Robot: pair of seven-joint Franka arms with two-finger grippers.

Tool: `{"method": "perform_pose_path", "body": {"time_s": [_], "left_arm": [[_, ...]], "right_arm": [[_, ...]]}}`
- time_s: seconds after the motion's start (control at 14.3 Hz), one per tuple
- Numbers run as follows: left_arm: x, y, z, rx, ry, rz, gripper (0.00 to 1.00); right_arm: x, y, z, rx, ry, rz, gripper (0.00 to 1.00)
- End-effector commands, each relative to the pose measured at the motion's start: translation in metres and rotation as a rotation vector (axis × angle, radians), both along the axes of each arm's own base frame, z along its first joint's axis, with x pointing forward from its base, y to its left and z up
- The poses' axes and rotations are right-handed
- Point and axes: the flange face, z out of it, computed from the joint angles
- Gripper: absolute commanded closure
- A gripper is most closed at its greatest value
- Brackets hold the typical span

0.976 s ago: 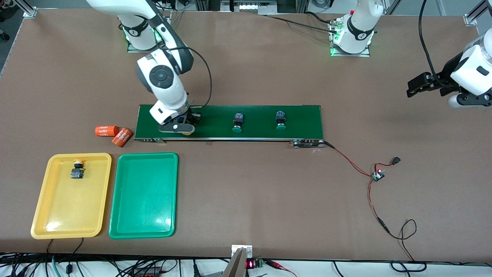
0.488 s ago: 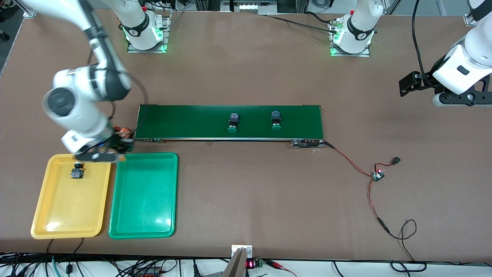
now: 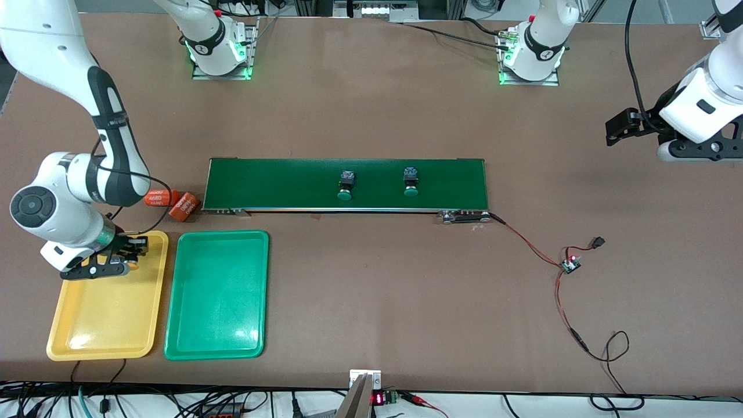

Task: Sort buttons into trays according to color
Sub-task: 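Lower the yellow button into the yellow tray and open the right gripper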

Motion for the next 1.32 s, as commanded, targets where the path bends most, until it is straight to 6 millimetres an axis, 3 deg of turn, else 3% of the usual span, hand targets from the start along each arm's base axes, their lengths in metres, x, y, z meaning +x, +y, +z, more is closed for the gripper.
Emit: {"method": "perform_pose_path", "body": {"time_s": [0.0,0.07,0.14,0.28,0.49,0.63,0.77,1.05,1.25], "left_arm": [[0.002,0.008,-0.002,-0.027,-0.003,-0.019,0.0],[0.002,0.008,-0.002,-0.027,-0.003,-0.021,0.0],[0.002,0.009,-0.002,-0.027,-0.003,-0.019,0.0],[0.003,0.009,-0.004,-0.027,-0.003,-0.021,0.0],[0.006,0.009,-0.007,-0.028,-0.008,-0.021,0.0],[0.008,0.008,-0.009,-0.028,-0.009,-0.023,0.0],[0.008,0.008,-0.009,-0.028,-0.011,-0.023,0.0],[0.009,0.006,-0.009,-0.028,-0.015,-0.026,0.0],[0.01,0.006,-0.011,-0.028,-0.012,-0.027,0.0]], "right_arm": [[0.013,-0.014,-0.02,-0.025,-0.064,0.046,0.92],[0.011,-0.017,-0.027,-0.027,-0.058,0.043,0.83],[0.011,-0.019,-0.029,-0.027,-0.057,0.029,0.58],[0.012,-0.014,-0.027,-0.024,-0.061,0.03,0.21],[0.012,-0.007,-0.008,-0.012,-0.073,0.035,0.14],[-0.008,0.005,0.003,0.018,-0.024,0.004,0.13],[-0.034,0.042,0.031,0.054,0.02,-0.064,0.0],[-0.091,0.115,0.092,0.108,0.072,-0.128,0.0],[-0.136,0.175,0.108,0.152,0.063,-0.181,0.0]]}}
